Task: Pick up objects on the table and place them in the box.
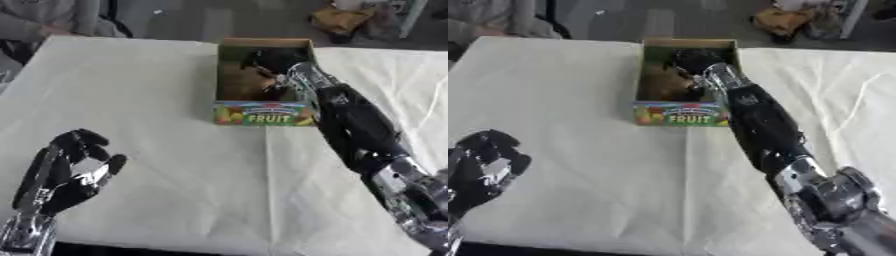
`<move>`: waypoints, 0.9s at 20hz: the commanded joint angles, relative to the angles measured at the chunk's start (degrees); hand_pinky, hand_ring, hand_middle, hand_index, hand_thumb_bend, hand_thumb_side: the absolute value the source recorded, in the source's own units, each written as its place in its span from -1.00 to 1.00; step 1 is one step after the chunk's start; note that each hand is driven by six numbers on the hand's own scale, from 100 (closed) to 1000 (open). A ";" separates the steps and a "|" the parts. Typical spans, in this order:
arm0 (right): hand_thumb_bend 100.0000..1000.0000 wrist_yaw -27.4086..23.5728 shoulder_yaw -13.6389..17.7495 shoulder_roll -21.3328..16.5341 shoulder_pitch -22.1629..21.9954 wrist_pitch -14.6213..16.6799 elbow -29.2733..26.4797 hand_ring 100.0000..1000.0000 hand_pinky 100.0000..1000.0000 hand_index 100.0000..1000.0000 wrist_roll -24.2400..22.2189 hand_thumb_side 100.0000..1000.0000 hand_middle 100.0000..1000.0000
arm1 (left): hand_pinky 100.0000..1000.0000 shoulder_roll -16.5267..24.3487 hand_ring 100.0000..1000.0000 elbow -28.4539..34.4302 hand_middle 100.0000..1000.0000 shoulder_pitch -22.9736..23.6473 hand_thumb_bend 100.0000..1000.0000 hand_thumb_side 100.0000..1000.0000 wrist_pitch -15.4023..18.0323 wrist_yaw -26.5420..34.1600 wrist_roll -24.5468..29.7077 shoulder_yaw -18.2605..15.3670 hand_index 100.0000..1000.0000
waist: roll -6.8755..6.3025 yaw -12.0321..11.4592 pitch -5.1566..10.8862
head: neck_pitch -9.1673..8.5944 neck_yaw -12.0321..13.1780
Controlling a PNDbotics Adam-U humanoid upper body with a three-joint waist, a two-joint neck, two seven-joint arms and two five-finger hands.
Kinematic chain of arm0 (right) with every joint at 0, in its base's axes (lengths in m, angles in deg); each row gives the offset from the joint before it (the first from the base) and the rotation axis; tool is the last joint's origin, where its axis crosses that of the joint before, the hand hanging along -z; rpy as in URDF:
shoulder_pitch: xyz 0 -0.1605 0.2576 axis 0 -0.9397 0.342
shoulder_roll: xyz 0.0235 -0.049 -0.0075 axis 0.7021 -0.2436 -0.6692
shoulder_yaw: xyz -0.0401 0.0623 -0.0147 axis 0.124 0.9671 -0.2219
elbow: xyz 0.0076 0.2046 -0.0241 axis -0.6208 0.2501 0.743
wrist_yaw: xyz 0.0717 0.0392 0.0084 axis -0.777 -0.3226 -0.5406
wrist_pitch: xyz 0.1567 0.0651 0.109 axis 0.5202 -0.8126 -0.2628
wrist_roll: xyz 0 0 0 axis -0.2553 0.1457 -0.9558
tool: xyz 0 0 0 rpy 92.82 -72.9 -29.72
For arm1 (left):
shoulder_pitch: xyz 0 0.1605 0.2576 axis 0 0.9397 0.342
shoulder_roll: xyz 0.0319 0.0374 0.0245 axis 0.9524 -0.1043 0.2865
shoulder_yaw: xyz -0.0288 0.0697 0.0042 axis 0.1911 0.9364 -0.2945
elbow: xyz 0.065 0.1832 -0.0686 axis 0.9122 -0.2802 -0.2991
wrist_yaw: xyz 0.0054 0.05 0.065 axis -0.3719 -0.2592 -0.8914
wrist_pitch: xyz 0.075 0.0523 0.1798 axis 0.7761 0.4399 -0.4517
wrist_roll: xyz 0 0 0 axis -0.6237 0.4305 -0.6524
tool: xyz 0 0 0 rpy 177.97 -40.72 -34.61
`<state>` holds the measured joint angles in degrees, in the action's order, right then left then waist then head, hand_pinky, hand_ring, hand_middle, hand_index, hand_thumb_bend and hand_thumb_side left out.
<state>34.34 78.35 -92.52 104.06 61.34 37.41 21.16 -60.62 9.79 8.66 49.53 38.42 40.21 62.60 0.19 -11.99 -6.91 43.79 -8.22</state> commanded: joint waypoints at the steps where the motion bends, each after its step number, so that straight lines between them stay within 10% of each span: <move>1: -0.24 -3.38 0.29 -2.10 1.72 0.21 -2.18 0.66 0.61 0.81 -2.39 -0.43 0.75 | 0.00 0.61 -0.12 0.75 -0.04 -0.72 0.21 -0.41 0.10 0.18 -0.04 -0.13 0.07 | -0.05 0.19 0.76 | 0.33 0.20; 18: -0.50 -29.27 -1.88 -9.94 1.64 -0.33 -15.46 0.62 0.59 0.81 -10.53 -0.46 0.69 | 0.00 1.29 -0.12 0.72 -0.04 -0.46 0.22 -0.41 0.05 -0.29 -0.77 -0.86 0.07 | 0.76 2.31 0.69 | 0.33 1.96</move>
<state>7.13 76.49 -100.19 104.63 61.02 24.36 11.15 -60.54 9.79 8.67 49.51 38.15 39.70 62.34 1.13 -9.66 -7.02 43.79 -6.54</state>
